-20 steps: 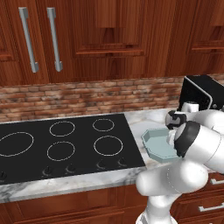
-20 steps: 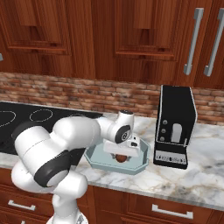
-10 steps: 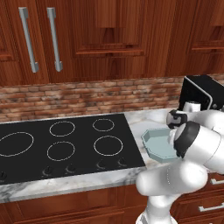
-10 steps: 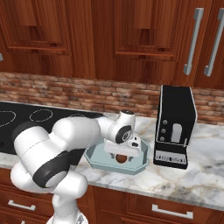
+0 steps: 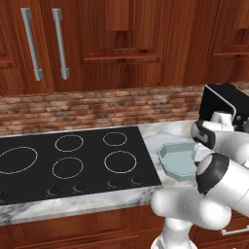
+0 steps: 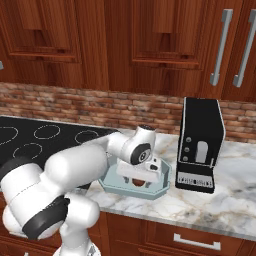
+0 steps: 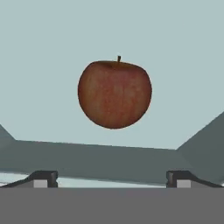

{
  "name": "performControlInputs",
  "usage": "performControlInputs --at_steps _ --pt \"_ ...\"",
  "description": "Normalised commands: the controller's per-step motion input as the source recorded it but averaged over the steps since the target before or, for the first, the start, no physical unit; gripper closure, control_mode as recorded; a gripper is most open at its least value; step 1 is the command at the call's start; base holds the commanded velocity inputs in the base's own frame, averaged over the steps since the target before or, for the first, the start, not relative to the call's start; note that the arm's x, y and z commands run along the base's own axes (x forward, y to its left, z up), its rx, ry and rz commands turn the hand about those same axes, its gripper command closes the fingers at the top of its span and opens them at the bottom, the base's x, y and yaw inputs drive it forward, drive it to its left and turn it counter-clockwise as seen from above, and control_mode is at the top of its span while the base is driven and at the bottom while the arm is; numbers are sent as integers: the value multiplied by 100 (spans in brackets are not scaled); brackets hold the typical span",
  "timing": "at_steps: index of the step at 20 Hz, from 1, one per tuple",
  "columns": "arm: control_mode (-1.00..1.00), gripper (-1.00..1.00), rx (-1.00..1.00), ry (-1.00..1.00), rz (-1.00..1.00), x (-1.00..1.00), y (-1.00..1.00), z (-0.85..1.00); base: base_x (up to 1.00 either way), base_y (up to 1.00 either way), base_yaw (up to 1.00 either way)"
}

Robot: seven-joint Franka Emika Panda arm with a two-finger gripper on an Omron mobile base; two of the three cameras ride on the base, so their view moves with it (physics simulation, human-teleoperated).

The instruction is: Pick the tangerine and apple from the fridge and place them inside the tupperware on the counter.

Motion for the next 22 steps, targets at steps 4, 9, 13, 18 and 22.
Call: performControlInputs --at_steps 4,9,13,18,22 --pt "-100 -100 0 0 -6 -40 15 65 0 0 0" --pt "-100 -100 0 0 -1 -45 14 69 0 0 0" --pt "-100 -100 0 0 -7 -52 28 61 0 0 0" --pt "-100 -100 0 0 -5 -38 48 62 0 0 0" --pt "-100 -100 0 0 -1 -22 59 55 0 0 0"
